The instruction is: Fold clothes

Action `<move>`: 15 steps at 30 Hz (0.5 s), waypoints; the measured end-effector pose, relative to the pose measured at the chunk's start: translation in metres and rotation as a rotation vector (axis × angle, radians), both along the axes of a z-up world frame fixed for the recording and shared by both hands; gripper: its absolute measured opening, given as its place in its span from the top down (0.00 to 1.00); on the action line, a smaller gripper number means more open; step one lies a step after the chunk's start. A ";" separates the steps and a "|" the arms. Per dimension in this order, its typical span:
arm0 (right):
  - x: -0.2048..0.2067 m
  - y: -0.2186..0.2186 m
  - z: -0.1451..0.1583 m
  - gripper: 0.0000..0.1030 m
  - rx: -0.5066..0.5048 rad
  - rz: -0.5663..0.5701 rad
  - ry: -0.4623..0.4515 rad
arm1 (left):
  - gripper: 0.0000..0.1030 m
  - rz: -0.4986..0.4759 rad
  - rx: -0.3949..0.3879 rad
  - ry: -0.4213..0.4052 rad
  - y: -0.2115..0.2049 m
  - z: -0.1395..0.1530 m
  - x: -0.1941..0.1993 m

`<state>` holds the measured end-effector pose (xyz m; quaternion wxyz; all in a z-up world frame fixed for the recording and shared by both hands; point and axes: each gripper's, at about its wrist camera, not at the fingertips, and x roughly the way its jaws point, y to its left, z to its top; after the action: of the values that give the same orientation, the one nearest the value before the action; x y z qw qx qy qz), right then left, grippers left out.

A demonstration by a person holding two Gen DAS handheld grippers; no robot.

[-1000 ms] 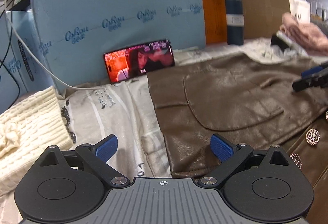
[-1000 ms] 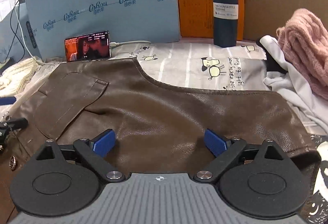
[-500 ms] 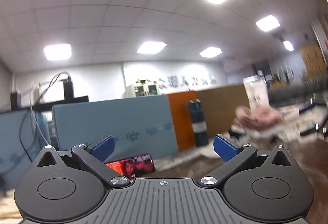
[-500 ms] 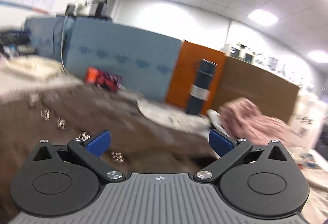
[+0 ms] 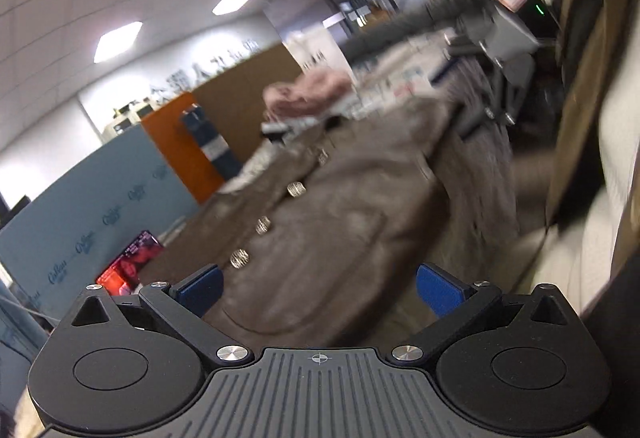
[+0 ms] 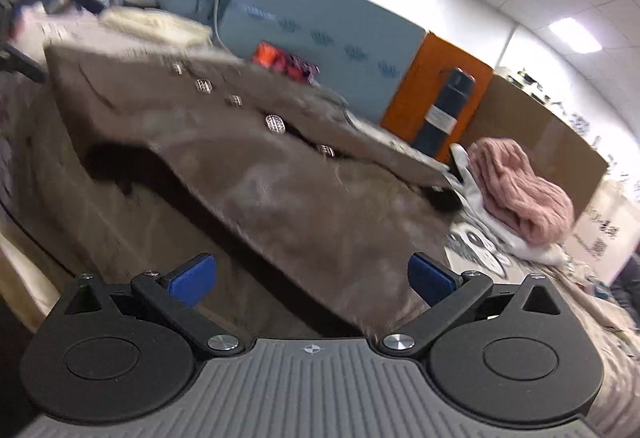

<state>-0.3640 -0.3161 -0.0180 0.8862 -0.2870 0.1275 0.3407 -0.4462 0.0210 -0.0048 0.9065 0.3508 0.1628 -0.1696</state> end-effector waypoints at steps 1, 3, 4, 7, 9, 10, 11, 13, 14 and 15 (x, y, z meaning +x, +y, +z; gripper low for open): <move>0.001 0.001 -0.004 0.00 -0.006 -0.025 -0.011 | 0.00 0.018 0.054 -0.008 -0.004 -0.006 -0.001; 0.002 0.002 -0.012 0.00 -0.016 -0.074 -0.033 | 0.00 0.049 0.155 -0.026 -0.012 -0.018 -0.002; 0.004 0.003 -0.015 0.00 -0.024 -0.098 -0.040 | 0.00 0.052 0.173 -0.034 -0.012 -0.022 -0.001; 0.007 0.003 -0.022 0.00 -0.040 -0.120 -0.055 | 0.00 0.064 0.197 -0.064 -0.014 -0.031 0.003; 0.007 0.003 -0.025 0.00 -0.042 -0.107 -0.056 | 0.00 0.071 0.229 -0.115 -0.018 -0.035 0.003; 0.008 0.003 -0.026 0.00 -0.044 -0.108 -0.062 | 0.00 0.075 0.227 -0.141 -0.018 -0.035 0.005; 0.010 0.003 -0.027 0.00 -0.047 -0.112 -0.069 | 0.00 0.076 0.204 -0.156 -0.017 -0.032 0.006; 0.011 0.001 -0.025 0.00 -0.030 -0.121 -0.106 | 0.00 0.079 0.147 -0.169 -0.013 -0.028 0.010; 0.011 0.000 -0.024 0.00 -0.020 -0.126 -0.126 | 0.00 0.082 0.127 -0.174 -0.012 -0.026 0.011; 0.011 -0.003 -0.021 0.00 -0.004 -0.134 -0.144 | 0.00 0.084 0.113 -0.179 -0.011 -0.025 0.012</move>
<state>-0.3526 -0.3188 -0.0393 0.9133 -0.3034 0.0830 0.2589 -0.4343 0.0104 -0.0295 0.9025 0.4077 0.1052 -0.0901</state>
